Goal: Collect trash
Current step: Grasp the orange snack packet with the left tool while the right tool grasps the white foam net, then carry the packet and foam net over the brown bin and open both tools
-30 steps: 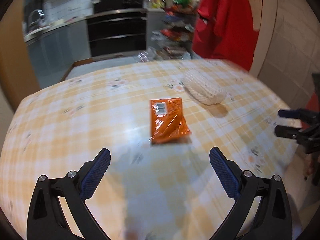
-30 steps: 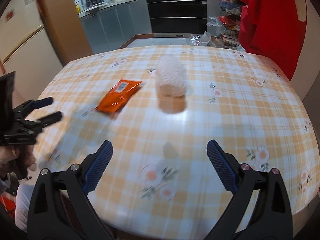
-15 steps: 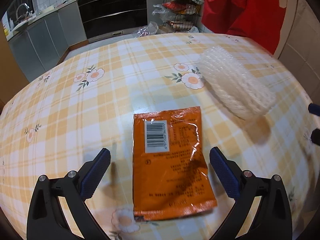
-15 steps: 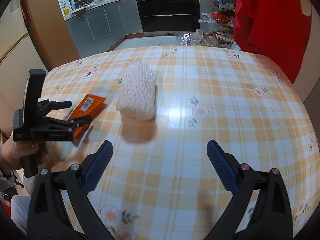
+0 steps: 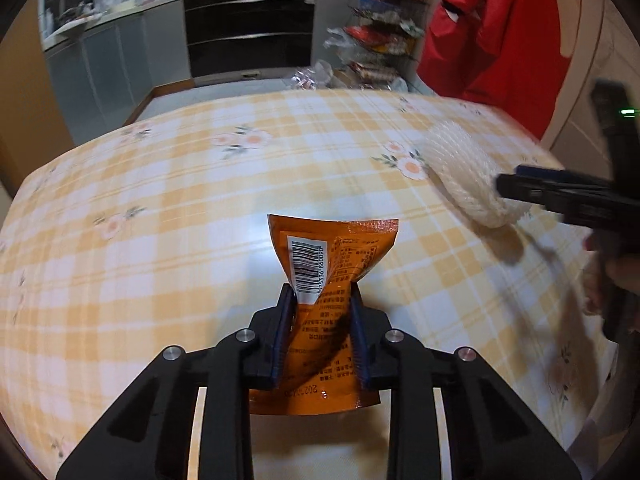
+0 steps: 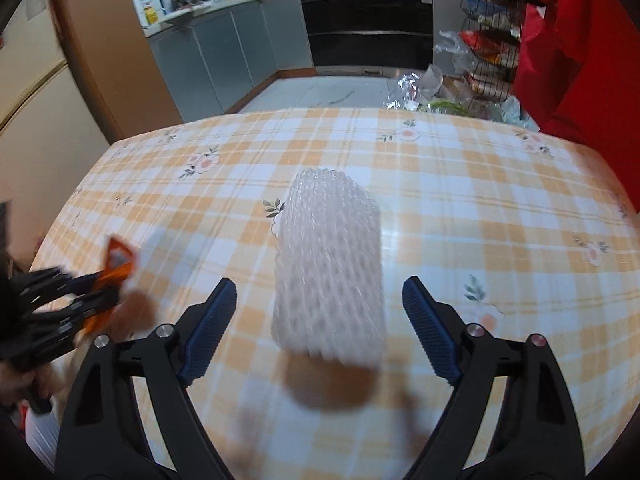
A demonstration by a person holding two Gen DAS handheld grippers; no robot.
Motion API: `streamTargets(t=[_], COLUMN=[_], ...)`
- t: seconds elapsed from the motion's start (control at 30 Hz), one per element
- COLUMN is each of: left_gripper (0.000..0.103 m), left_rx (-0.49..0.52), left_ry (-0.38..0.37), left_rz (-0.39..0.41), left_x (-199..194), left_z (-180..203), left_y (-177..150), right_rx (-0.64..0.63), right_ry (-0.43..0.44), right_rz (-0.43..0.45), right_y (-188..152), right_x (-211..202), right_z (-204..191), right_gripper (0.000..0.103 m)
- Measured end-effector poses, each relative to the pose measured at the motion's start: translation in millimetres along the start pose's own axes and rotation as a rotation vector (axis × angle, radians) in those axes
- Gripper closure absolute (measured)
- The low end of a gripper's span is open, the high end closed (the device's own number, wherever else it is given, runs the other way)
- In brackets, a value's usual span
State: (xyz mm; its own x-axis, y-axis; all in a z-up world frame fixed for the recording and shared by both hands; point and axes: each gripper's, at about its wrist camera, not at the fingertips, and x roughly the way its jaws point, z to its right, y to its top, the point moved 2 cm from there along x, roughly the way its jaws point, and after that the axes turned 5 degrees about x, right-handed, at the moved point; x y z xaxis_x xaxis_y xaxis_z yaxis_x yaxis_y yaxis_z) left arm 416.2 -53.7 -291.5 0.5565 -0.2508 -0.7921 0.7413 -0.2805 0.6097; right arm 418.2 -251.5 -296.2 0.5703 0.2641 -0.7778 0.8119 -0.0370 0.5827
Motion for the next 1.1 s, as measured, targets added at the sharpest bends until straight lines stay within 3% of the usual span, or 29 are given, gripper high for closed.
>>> streamTargets(t=[0.1, 0.17, 0.57, 1.1], left_gripper=[0.077, 0.077, 0.077, 0.077], left_rx=[-0.005, -0.006, -0.054, -0.07], left_ry=[0.015, 0.029, 0.025, 0.01], left_rz=[0.016, 0.028, 0.078, 0.141], left_x=[-18, -30, -102, -197], left_z=[-8, -12, -24, 0], left_y=[-5, -10, -41, -91], right_rx=[0.006, 0.023, -0.003, -0.062], right_ry=[-0.011, 0.001, 0.087, 0.161], right_rz=[-0.045, -0.035, 0.062, 0.121], right_y=[1, -1, -39, -110], right_x=[11, 4, -91, -194], right_z=[-6, -10, -62, -128], right_gripper=[0.065, 0.074, 0.077, 0.077])
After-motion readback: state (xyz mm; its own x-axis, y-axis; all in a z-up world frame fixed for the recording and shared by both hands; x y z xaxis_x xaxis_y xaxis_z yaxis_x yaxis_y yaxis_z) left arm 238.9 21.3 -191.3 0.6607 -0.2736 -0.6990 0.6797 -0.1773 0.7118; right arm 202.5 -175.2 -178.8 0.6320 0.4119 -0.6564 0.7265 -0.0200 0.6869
